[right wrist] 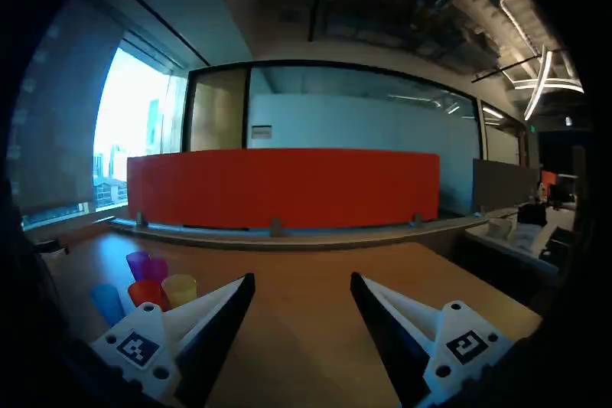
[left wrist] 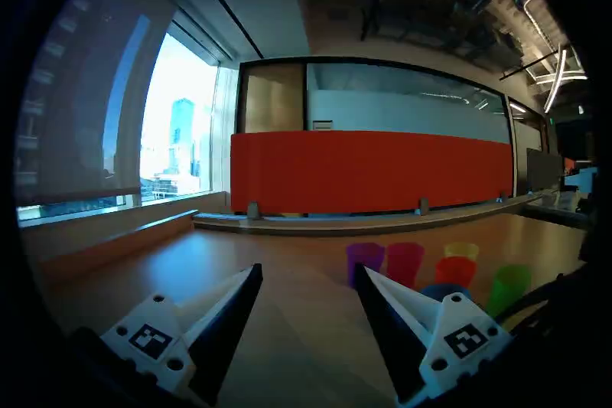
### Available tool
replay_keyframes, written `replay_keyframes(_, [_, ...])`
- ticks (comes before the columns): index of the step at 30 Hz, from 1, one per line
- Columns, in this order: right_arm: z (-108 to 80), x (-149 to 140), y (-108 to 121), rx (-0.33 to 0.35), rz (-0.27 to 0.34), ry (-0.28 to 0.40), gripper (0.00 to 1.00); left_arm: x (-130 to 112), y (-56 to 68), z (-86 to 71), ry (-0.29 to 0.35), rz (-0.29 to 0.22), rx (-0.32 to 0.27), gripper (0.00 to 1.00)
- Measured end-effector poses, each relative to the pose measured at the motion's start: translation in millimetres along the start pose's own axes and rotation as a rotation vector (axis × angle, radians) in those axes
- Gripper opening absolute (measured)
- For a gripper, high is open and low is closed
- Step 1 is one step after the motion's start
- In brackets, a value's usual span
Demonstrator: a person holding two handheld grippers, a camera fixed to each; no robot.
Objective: Pour water
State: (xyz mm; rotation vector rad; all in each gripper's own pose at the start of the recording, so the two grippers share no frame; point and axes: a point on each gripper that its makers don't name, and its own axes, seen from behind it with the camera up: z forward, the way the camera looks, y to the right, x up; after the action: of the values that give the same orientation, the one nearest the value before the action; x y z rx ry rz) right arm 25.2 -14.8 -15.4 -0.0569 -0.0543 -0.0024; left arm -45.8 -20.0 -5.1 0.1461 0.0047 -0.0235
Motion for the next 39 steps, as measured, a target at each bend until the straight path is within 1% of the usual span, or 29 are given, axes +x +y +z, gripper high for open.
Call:
replay_keyframes(5, [-1.3,1,2,-0.007,-0.003,0.001,0.97,-6,-6.3,-3.2,-0.003,-0.012,0.009,0.87])
replay_keyframes(8, [-2.6,3,1,-0.005,-0.007,0.005,0.97,-8,-7.4,-4.2,-0.006,-0.015,0.008,0.87])
replay_keyframes(14, [-3.9,5,-2,0.002,-0.008,0.007,0.97,-14,-5.0,-3.9,-0.007,-0.004,0.006,0.87])
replay_keyframes(36, [-9.2,12,-8,0.020,-0.005,0.019,0.97,-14,-5.5,-5.3,-0.002,0.003,0.008,0.87])
replay_keyframes(38, [-9.1,12,-9,0.025,-0.003,0.022,0.97,-14,-5.4,-5.2,-0.003,0.004,0.008,0.87])
replay_keyframes(39, [-9.0,12,-9,0.027,-0.001,0.026,0.97,-13,-5.4,-5.2,-0.003,0.004,0.008,0.89])
